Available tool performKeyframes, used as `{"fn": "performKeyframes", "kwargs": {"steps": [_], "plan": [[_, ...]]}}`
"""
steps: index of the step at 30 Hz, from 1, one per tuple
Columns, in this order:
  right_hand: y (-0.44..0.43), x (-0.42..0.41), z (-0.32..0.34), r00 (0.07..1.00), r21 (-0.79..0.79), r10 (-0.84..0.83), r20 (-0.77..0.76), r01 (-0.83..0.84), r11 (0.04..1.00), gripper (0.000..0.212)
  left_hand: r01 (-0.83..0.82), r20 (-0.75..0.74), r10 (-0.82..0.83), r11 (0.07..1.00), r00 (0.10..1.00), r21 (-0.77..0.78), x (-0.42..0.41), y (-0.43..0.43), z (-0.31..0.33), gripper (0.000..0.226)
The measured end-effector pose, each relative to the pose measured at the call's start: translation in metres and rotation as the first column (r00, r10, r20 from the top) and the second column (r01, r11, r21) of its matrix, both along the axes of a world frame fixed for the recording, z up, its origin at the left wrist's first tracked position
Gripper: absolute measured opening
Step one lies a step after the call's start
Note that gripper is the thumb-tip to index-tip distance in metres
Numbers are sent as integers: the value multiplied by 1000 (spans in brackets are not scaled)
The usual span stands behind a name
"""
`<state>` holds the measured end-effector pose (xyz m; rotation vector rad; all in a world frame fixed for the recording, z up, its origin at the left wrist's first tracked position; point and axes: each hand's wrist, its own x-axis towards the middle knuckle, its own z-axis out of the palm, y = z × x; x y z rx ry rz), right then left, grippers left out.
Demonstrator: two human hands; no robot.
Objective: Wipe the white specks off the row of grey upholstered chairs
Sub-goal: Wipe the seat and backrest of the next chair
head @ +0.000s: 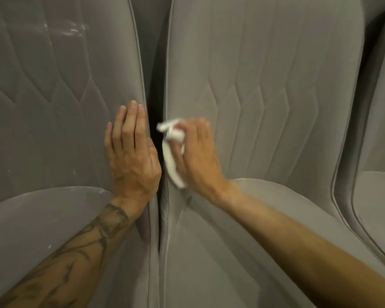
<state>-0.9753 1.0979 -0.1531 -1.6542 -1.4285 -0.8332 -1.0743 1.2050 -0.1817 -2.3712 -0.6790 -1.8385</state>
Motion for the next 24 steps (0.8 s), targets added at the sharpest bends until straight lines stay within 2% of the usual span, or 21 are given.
{"fn": "performKeyframes", "kwargs": {"steps": [2,3,7,9,12,15,17,20,22,24], "plan": [[-17,1,-13,996,-85,40,73,-34,996,24,5,-22,-5,1000,1000,-17,-2,-2,2,59],[-17,7,-7,997,-81,31,73,-25,996,23,-7,-24,7,1000,1000,-18,-3,-3,3,58],[9,20,37,987,69,-107,-116,116,991,16,-17,-24,17,1000,1000,-16,-2,-3,3,59],[9,5,28,984,57,-79,-157,88,994,16,-10,-29,9,1000,1000,-10,-2,-1,1,57],[-28,-23,-20,994,-183,21,-103,-40,982,17,2,-49,-3,1000,999,-18,-2,0,0,58],[-73,-20,-47,994,-495,58,-93,-96,864,22,-4,-56,4,1000,998,-7,-3,0,0,58],[-100,-2,-49,991,-572,-39,-129,-42,819,22,14,-49,-15,1000,999,-12,-2,1,0,58],[-142,29,-54,920,-668,-375,-112,209,714,21,17,-43,-17,1000,999,-13,-3,2,-2,60],[-174,52,-58,794,-716,-607,-46,397,574,21,31,-53,-32,999,998,-17,-3,3,-2,62],[-200,76,-59,616,-703,-788,21,569,426,16,36,-58,-38,999,998,-25,-3,2,-1,62]]}}
